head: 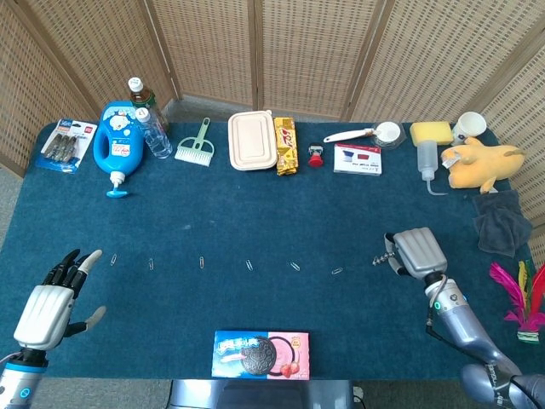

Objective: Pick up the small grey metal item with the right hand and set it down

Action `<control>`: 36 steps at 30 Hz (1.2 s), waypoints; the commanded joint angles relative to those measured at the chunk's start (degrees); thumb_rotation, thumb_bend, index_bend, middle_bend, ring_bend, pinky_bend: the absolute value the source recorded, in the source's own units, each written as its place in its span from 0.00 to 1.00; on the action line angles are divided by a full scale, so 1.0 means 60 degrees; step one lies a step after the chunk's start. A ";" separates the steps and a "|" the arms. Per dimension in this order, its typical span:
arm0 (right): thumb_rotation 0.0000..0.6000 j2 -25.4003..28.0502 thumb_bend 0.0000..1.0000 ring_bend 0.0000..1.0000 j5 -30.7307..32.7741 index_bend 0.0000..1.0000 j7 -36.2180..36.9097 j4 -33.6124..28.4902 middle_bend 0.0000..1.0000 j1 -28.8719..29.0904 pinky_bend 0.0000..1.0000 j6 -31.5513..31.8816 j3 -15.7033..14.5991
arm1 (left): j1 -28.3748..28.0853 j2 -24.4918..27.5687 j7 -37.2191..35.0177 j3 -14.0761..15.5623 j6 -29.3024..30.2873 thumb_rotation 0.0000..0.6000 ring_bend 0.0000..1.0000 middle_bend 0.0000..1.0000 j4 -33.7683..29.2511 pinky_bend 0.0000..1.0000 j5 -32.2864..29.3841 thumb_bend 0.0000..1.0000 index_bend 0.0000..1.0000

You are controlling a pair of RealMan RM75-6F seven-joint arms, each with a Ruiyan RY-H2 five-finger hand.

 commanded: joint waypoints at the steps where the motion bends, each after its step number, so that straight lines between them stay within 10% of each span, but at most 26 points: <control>1: 1.00 0.0070 0.51 0.81 0.0042 0.67 0.0263 -0.0075 0.83 0.0082 0.56 -0.0066 0.0173 | 0.0009 0.0003 -0.0015 -0.0003 0.0012 1.00 0.04 0.15 0.0021 0.15 -0.0011 0.42 0.01; 29: 1.00 -0.1557 0.51 0.79 0.1055 0.62 0.2241 0.2463 0.81 0.1622 0.54 -0.1724 0.1513 | 0.0266 0.0064 -0.0313 0.0045 0.0316 1.00 0.04 0.15 0.0281 0.15 -0.0065 0.42 0.01; 36: 1.00 -0.1839 0.51 0.70 0.1317 0.38 0.2340 0.2956 0.68 0.1822 0.52 -0.1942 0.1611 | 0.0288 0.0080 -0.0371 0.0046 0.0310 1.00 0.04 0.15 0.0322 0.15 -0.0090 0.42 0.01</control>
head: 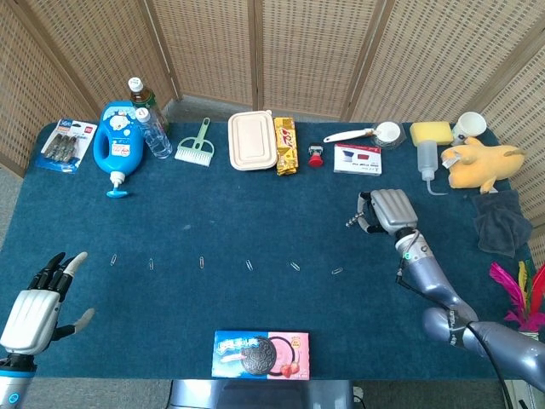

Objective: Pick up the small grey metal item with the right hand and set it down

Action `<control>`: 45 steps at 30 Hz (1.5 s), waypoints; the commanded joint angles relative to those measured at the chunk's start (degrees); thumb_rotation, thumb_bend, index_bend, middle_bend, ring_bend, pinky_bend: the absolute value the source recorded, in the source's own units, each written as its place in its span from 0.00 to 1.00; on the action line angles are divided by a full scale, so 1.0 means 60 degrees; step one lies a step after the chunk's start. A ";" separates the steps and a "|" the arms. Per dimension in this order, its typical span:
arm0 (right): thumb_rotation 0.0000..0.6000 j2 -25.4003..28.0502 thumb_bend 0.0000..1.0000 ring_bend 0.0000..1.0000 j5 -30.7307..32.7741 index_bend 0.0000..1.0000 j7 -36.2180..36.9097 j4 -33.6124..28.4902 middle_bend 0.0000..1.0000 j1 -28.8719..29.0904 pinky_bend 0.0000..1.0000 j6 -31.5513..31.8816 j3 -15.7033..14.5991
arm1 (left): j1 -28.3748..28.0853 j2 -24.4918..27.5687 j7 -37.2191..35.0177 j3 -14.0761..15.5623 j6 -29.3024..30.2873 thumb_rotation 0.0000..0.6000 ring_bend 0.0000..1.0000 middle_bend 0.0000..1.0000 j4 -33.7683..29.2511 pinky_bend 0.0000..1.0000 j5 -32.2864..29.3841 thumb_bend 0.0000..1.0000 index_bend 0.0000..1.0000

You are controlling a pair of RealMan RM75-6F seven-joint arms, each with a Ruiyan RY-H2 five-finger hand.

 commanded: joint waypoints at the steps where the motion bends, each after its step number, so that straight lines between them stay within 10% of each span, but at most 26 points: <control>1: 1.00 -0.0088 0.51 0.69 0.0077 0.33 0.0076 0.0146 0.66 0.0057 0.51 -0.0042 0.0052 | -0.0004 -0.0007 -0.0006 -0.0005 -0.0008 1.00 0.04 0.15 0.0003 0.15 0.0000 0.42 0.01; 7: 1.00 0.0009 0.51 0.59 0.0090 0.03 0.0325 0.0223 0.51 -0.0040 0.51 0.0016 0.0066 | -0.0013 -0.0017 0.0002 -0.0023 -0.0018 1.00 0.04 0.15 0.0010 0.15 0.0009 0.42 0.00; 20: 1.00 0.0777 0.51 0.50 -0.0684 0.10 0.1134 -0.0526 0.42 -0.1106 0.49 0.1333 -0.0220 | 0.0001 -0.0032 0.0036 0.0020 -0.0144 1.00 0.04 0.15 -0.0023 0.15 -0.0080 0.42 0.01; 38: 1.00 0.1617 0.51 0.18 -0.2321 0.02 -0.0292 -0.3229 0.11 -0.3886 0.16 0.5291 -0.1804 | 0.0293 -0.0257 -0.0268 0.0449 -0.0135 1.00 0.04 0.15 0.0135 0.15 0.0089 0.42 0.03; 45: 0.55 0.1593 0.45 0.00 -0.2617 0.00 -0.0930 -0.3390 0.00 -0.4769 0.06 0.6134 -0.2397 | 0.0528 -0.0342 -0.0280 0.0593 0.0041 1.00 0.04 0.15 0.0215 0.11 0.0096 0.42 0.04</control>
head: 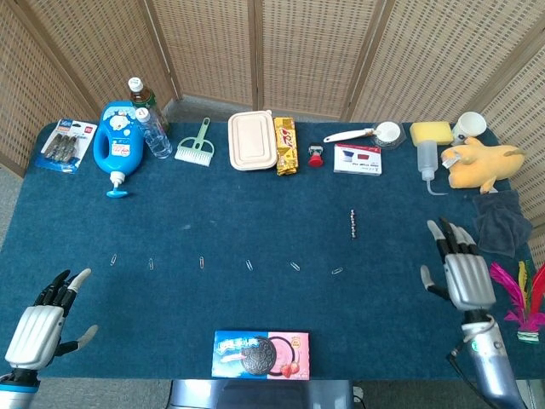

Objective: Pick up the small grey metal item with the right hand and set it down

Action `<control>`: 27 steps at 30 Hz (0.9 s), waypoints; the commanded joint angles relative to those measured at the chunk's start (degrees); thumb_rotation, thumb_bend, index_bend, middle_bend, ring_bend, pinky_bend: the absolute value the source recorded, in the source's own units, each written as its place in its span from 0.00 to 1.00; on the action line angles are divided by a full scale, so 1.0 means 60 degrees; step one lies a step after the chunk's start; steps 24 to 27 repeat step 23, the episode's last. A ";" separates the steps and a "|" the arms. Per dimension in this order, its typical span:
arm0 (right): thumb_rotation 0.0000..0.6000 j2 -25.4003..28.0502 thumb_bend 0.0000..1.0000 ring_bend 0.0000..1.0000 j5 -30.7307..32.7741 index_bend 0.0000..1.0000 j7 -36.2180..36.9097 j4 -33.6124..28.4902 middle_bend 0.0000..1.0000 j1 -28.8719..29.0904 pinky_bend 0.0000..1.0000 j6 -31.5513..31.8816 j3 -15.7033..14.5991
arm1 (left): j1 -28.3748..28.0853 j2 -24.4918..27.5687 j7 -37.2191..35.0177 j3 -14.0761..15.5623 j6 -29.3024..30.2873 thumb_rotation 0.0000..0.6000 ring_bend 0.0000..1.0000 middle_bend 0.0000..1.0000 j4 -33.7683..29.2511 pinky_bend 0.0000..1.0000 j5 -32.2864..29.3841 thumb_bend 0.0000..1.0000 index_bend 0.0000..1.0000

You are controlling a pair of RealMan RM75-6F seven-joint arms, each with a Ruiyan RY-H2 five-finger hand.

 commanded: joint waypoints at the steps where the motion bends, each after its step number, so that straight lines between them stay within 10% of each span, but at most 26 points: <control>1: 0.54 -0.0053 0.45 0.00 -0.0207 0.00 -0.0403 -0.0075 0.00 -0.0383 0.06 0.0345 -0.0310 | 0.0068 -0.0007 0.0004 0.0075 0.0011 1.00 0.04 0.15 0.0002 0.11 0.0001 0.42 0.04; 27: 0.66 -0.0183 0.45 0.00 -0.0758 0.00 0.0073 0.0114 0.00 -0.1135 0.06 0.0349 -0.0595 | 0.0310 0.0341 0.0194 0.0289 0.0190 1.00 0.05 0.15 -0.0434 0.10 0.0319 0.42 0.05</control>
